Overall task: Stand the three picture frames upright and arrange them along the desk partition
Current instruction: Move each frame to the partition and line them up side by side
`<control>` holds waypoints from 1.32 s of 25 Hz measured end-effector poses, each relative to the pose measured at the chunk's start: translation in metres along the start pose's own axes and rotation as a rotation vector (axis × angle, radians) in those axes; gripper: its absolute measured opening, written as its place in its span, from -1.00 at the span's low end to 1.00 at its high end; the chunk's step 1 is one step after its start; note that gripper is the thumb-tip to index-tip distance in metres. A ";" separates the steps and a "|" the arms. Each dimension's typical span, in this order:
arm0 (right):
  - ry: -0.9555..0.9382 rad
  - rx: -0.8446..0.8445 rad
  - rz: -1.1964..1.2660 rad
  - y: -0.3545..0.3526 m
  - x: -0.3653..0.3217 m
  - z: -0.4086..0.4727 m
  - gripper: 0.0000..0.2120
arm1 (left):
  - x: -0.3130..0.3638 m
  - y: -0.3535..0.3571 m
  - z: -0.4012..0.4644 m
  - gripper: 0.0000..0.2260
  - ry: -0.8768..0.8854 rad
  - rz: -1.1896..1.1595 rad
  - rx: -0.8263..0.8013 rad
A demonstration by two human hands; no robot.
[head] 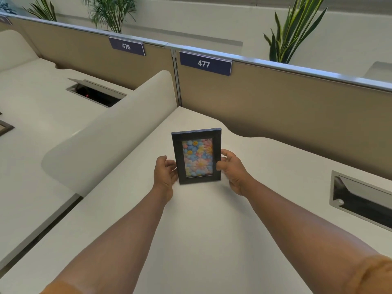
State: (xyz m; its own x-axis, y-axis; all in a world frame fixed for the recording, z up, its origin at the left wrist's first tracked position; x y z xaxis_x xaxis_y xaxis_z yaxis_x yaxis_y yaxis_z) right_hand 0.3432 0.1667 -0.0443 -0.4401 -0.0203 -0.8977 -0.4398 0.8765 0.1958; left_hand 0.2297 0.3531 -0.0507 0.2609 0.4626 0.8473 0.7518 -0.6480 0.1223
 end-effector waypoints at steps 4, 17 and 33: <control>-0.002 0.174 -0.223 -0.013 0.003 -0.053 -0.34 | -0.022 -0.010 -0.044 -0.80 0.010 0.116 0.243; 0.022 0.291 -1.531 -0.128 -0.049 -0.329 -0.80 | -0.067 0.149 -0.327 -0.87 0.510 1.173 -0.959; -0.337 0.543 -0.979 -0.201 -0.004 -0.412 -0.77 | -0.113 0.173 -0.400 -0.74 1.452 1.518 -1.059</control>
State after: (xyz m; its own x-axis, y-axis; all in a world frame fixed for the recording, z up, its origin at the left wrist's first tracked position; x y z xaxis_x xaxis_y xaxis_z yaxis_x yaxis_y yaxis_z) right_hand 0.1105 -0.2073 0.0824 0.1677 -0.7440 -0.6468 -0.0475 0.6492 -0.7591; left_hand 0.0882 -0.0533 0.0815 -0.6704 -0.7209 0.1759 -0.0667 -0.1776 -0.9818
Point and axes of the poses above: each hand's wrist, its own z-axis towards the middle knuckle, its own y-axis out of the palm, x = y × z, the point moved 3 cm from there along z, towards the middle knuckle, and after that the axes turned 6 degrees about z, right-handed, at the moved point
